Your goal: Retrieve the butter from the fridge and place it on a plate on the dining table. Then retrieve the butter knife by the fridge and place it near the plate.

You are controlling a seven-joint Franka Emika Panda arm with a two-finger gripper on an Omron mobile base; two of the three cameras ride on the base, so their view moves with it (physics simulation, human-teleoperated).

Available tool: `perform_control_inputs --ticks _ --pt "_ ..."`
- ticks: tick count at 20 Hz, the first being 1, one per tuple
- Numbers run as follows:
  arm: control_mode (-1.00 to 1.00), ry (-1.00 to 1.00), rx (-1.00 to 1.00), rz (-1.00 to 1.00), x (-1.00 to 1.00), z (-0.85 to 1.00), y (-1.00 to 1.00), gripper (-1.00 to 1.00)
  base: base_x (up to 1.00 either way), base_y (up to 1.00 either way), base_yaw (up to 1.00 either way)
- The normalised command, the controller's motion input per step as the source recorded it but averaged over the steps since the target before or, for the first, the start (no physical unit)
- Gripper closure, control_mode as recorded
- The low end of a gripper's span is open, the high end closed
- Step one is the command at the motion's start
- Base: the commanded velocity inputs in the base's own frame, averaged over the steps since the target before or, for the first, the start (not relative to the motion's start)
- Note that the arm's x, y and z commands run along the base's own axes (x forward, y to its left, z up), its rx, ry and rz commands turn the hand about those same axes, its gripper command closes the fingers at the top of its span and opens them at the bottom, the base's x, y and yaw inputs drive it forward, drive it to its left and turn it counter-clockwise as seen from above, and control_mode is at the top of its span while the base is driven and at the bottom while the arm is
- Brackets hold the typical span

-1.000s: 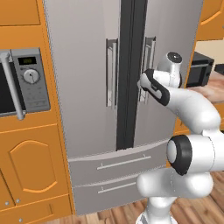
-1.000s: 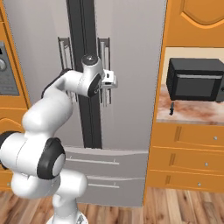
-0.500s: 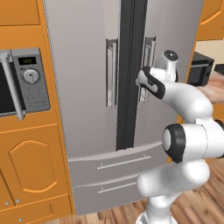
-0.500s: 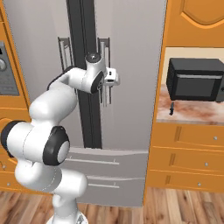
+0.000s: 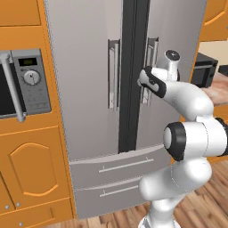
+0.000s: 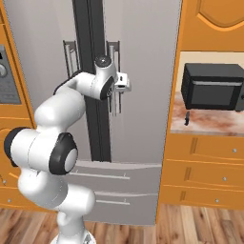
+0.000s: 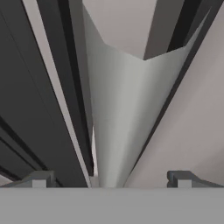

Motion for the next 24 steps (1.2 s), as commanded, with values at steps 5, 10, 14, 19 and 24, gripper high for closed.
perform_control_inputs --ticks 5,10,14,19,24 --pt "-1.00 -0.04 0.00 0.00 0.22 -0.13 -0.06 -1.00 0.00 0.00 0.00" --pt "-1.00 -0.14 0.00 0.00 0.13 -0.16 0.00 -1.00 0.00 0.00 0.00" --pt "-1.00 -0.08 0.00 0.00 0.16 -0.04 0.00 -1.00 0.00 0.00 0.00" --pt "-1.00 -0.07 0.00 0.00 0.24 -0.13 0.00 1.00 0.00 0.00 0.00" --pt "-1.00 -0.03 0.01 0.00 0.22 -0.08 0.00 1.00 0.00 0.00 0.00"
